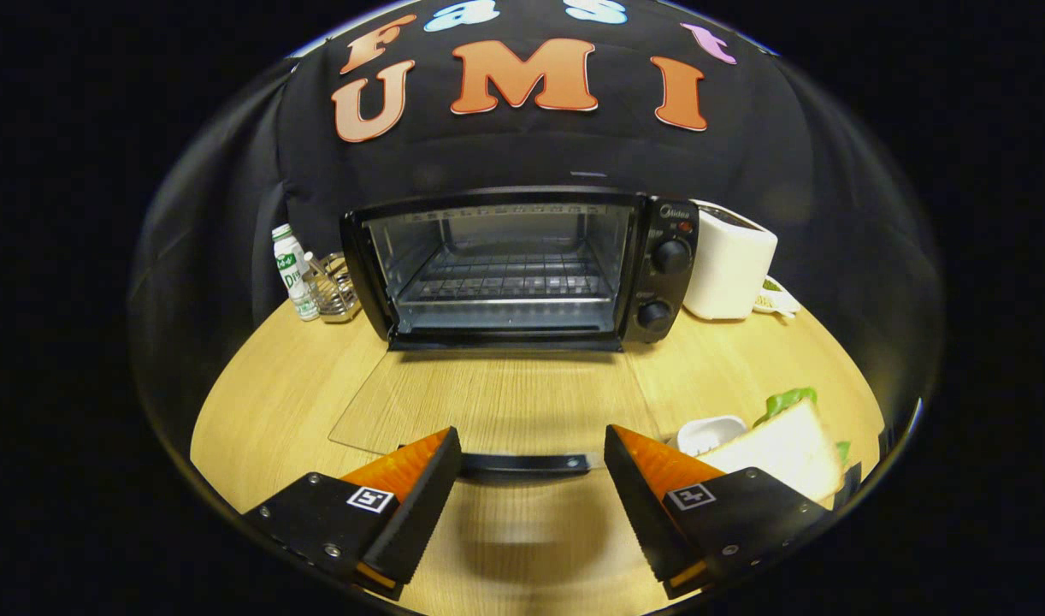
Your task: Open the toaster oven, put the food inside, and close the toaster oven door.
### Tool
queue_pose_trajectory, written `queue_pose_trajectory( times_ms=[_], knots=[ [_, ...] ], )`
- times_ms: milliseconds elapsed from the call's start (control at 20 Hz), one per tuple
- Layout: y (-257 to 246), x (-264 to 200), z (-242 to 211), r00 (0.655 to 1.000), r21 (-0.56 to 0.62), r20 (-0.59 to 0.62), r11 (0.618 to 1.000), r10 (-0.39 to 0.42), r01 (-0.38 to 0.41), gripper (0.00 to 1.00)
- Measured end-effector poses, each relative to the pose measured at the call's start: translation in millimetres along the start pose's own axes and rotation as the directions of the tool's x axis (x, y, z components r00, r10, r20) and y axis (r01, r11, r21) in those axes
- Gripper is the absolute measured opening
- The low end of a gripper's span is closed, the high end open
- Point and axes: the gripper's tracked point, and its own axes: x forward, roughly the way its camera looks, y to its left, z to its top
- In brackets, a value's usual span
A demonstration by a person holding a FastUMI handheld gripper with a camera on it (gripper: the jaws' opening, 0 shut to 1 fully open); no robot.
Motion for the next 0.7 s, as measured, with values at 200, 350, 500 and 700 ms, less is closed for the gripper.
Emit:
queue_pose_trajectory(
  times_ms=[200,350,500,700],
  knots=[
    [-40,-14,33,0.999,0.012,0.003,0.999,0.035,-0.035,1.0],
    [-74,-26,46,0.996,0.016,-0.036,0.997,0.08,-0.08,1.0],
    [-116,-36,61,0.993,-0.012,-0.066,0.995,0.096,-0.097,1.0],
    [-160,-44,66,0.978,-0.003,-0.157,0.99,0.137,-0.139,0.99]
  ],
)
